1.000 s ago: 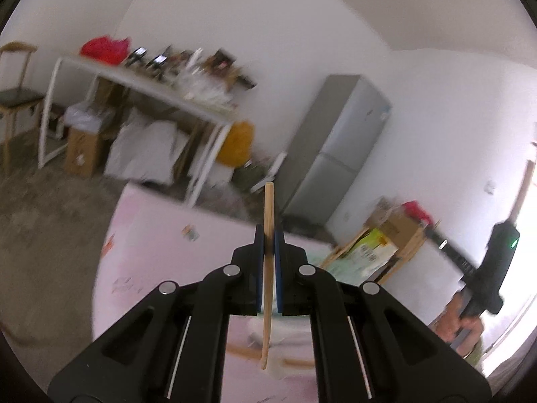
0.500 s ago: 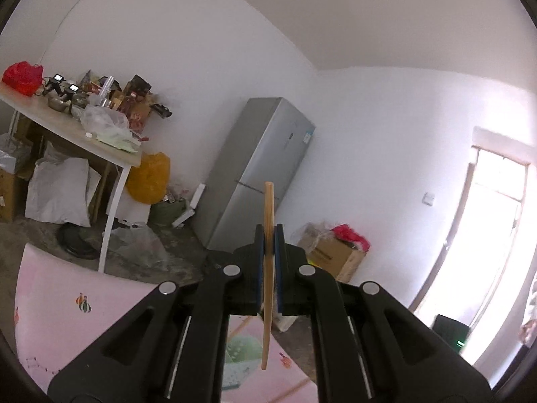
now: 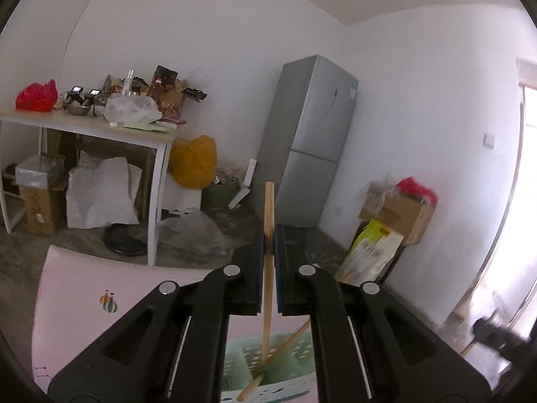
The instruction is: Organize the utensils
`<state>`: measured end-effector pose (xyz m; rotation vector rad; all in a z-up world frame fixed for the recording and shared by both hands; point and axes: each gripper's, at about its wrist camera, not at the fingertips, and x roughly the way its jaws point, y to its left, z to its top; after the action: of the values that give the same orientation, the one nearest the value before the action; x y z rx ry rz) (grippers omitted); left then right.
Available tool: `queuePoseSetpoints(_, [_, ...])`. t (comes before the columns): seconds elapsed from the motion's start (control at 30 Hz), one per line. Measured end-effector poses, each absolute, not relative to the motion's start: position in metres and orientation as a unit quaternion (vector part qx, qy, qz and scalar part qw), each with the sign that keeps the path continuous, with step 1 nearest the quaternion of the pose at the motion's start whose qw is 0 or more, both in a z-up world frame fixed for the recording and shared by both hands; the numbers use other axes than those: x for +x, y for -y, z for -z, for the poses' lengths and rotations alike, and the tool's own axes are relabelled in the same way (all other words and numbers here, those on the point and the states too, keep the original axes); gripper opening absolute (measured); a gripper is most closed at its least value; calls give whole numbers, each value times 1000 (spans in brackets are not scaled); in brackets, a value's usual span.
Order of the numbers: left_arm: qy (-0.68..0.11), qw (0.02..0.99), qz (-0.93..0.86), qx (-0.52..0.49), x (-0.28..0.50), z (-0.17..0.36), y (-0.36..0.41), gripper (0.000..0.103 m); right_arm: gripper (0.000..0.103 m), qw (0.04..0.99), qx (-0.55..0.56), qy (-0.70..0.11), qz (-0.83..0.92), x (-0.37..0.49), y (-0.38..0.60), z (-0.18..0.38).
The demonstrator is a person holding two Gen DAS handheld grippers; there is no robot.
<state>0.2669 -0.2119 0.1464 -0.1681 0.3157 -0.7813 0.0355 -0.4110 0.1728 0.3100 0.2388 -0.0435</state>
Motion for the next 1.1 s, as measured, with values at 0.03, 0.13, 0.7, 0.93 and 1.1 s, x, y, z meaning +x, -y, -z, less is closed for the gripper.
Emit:
queuePoseSetpoints(0.03, [-156, 909, 378, -81, 267, -144, 213, 5, 6, 981, 154, -119, 22, 35, 411, -173])
queuePoseSetpoints(0.13, [-156, 910, 378, -73, 260, -142, 208, 25, 6, 981, 152, -121, 24, 37, 411, -174])
queuePoseSetpoints(0.7, [-135, 915, 361, -119, 193, -145, 93, 63, 6, 990, 131, -43, 29, 49, 405, -232])
queuePoseSetpoints(0.93, [-199, 925, 310, -93, 167, -86, 43, 68, 6, 990, 134, -26, 24, 87, 411, -255])
queuePoseSetpoints(1.1, [-261, 917, 288, -94, 156, -46, 20, 68, 6, 990, 126, -52, 42, 126, 406, -243])
